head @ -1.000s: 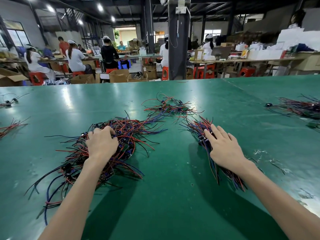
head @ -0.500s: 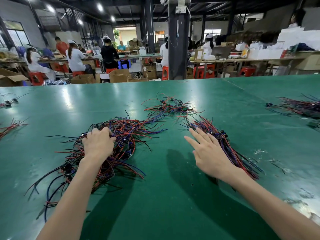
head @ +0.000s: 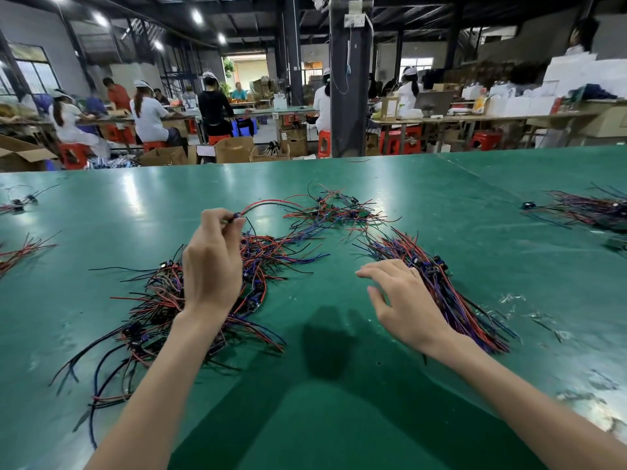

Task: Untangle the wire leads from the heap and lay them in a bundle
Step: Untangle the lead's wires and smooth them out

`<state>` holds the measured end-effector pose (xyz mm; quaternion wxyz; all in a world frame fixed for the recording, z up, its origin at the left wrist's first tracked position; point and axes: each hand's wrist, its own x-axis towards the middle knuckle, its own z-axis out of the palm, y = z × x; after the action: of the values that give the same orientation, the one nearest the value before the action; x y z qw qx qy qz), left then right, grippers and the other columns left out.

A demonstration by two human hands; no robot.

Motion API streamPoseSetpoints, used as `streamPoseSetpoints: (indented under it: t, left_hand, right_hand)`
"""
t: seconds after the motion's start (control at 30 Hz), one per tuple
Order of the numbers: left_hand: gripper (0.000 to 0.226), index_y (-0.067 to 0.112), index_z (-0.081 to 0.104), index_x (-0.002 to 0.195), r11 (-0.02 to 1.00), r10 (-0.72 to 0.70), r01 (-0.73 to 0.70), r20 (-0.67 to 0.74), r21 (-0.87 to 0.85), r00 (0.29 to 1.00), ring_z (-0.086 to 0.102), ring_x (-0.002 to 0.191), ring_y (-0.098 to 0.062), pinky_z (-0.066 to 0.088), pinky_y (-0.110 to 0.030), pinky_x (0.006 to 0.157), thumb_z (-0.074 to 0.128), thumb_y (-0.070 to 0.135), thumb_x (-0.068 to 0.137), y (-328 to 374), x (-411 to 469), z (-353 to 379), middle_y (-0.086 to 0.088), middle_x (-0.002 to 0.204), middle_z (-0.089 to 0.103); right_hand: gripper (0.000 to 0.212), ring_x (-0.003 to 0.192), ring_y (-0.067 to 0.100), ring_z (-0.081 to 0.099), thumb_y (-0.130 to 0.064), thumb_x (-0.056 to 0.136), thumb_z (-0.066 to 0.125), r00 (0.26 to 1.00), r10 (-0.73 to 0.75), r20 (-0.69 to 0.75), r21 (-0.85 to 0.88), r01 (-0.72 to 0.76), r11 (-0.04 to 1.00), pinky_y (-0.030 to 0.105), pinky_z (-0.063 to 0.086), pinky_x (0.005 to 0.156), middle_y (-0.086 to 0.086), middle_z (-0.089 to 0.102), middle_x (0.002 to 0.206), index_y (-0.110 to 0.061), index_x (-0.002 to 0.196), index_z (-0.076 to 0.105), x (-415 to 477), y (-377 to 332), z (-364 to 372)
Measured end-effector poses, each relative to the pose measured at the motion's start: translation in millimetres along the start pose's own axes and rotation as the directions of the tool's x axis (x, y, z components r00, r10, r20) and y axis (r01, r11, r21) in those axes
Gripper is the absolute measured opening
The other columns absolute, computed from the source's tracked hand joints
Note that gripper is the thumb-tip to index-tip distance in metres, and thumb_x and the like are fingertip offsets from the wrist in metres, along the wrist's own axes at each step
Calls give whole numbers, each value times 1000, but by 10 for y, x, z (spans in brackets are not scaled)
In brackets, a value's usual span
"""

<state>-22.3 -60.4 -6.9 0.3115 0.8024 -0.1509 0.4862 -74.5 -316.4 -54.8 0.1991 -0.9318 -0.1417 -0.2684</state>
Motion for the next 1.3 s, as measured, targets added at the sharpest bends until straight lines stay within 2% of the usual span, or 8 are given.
streamPoseSetpoints:
  t: [0.07,0.17,0.3,0.43,0.77,0.9,1.1,1.3]
  left_hand:
    - [24,-2,53,97,994,75,-74,13,-78,997,60,61,-25,48,-34,53,54,21,96,208,-75,61,-13,78,66]
    - [22,2,57,94,970,132,-108,97,-216,986,61,69,-22,51,-37,61,62,23,90,508,-278,196,-8,82,65]
    - [19,6,58,92,950,156,-76,254,-302,955,53,72,-11,44,-24,67,70,20,84,789,-573,346,-2,81,64]
    - [23,9,58,97,934,112,34,383,-355,917,51,65,-8,45,-25,67,71,21,83,872,-719,401,4,90,65]
    - [34,21,51,97,772,-150,447,554,-451,819,61,58,-12,54,-30,43,77,16,77,894,-730,420,-1,77,66]
    - [8,18,61,91,479,-315,729,680,-489,662,61,61,-11,53,-33,47,65,23,88,883,-661,417,-1,73,69]
    - [13,20,73,79,391,-323,841,799,-375,507,53,60,4,42,-15,56,64,19,88,808,-588,429,12,69,66]
    - [13,19,74,81,375,-299,844,812,-384,502,55,70,-6,39,-16,59,64,16,88,761,-601,452,-1,77,68]
  right_hand:
    - [19,105,15,57,-8,90,60,995,99,17,288,-99,953,26,41,94,0,69,105,-11,105,71,6,-91,-27]
    - [17,84,8,65,-11,93,57,953,228,201,700,-302,647,15,48,75,0,74,88,-12,90,74,28,-222,-80]
    - [22,71,12,64,-18,93,52,901,290,323,868,-404,288,23,50,63,9,70,83,-7,86,71,53,-276,-70]
    - [23,77,25,59,-9,94,50,852,376,365,893,-435,117,25,52,59,14,70,84,-5,86,70,86,-224,-112]
    - [14,73,19,60,-4,87,60,829,369,420,879,-473,63,23,53,59,12,68,80,-4,82,72,98,-187,-146]
    - [15,64,17,64,-3,86,61,805,364,469,852,-520,54,24,54,57,8,70,73,-7,77,72,95,-175,-143]
    - [9,62,15,63,-2,85,60,771,290,568,794,-606,56,31,57,58,6,69,72,-1,84,69,51,-196,-116]
    - [13,53,15,62,0,87,58,753,263,604,768,-637,62,30,56,53,12,66,65,1,79,68,35,-225,-108]
